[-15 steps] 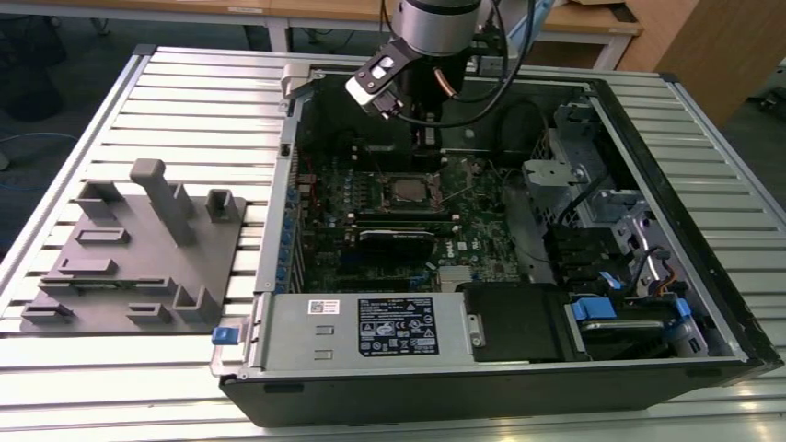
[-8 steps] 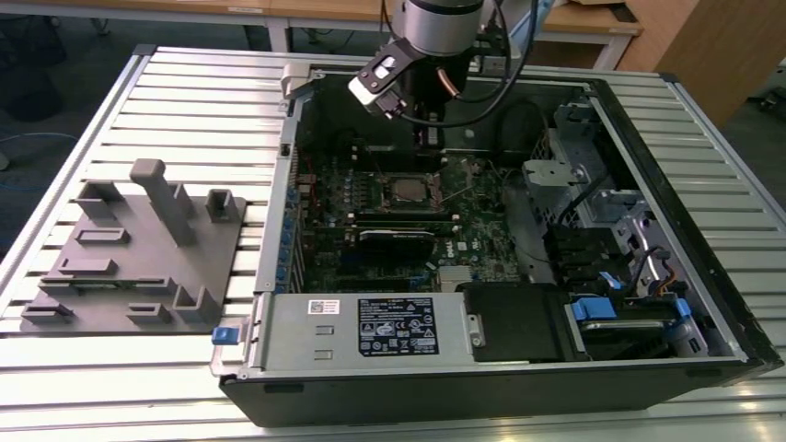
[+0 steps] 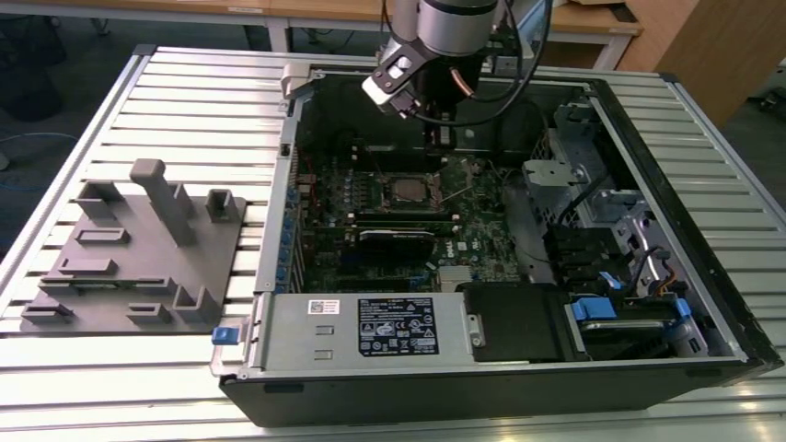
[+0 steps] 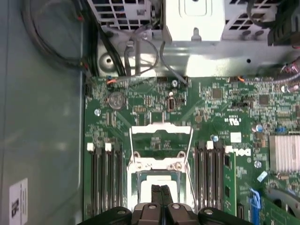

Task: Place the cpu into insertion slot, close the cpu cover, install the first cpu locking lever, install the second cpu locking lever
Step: 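Close the cpu cover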

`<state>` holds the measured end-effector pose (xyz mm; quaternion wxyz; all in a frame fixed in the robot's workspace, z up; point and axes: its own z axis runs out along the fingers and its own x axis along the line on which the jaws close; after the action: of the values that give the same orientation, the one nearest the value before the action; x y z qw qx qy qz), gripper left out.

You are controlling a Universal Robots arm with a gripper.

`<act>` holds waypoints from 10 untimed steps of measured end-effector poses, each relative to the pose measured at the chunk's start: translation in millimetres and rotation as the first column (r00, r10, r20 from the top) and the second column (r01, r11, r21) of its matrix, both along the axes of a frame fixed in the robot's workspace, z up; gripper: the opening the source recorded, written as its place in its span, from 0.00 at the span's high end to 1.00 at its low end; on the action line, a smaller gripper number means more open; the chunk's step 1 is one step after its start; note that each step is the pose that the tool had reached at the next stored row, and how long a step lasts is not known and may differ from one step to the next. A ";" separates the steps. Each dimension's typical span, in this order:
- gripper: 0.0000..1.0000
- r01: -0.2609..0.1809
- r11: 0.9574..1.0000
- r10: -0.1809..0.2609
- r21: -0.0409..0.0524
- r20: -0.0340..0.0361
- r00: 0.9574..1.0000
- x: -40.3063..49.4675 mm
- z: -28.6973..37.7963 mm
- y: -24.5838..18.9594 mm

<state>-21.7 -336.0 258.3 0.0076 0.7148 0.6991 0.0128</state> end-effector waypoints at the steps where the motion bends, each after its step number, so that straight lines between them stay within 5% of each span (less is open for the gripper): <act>1: 0.90 0.000 1.000 0.000 0.000 0.000 1.000 2.1 0.0 0.3; 10: 0.90 0.000 1.000 0.000 0.000 0.000 1.000 21.6 -0.3 2.1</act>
<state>-0.1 -334.0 258.0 0.0075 0.7148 0.6991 0.0128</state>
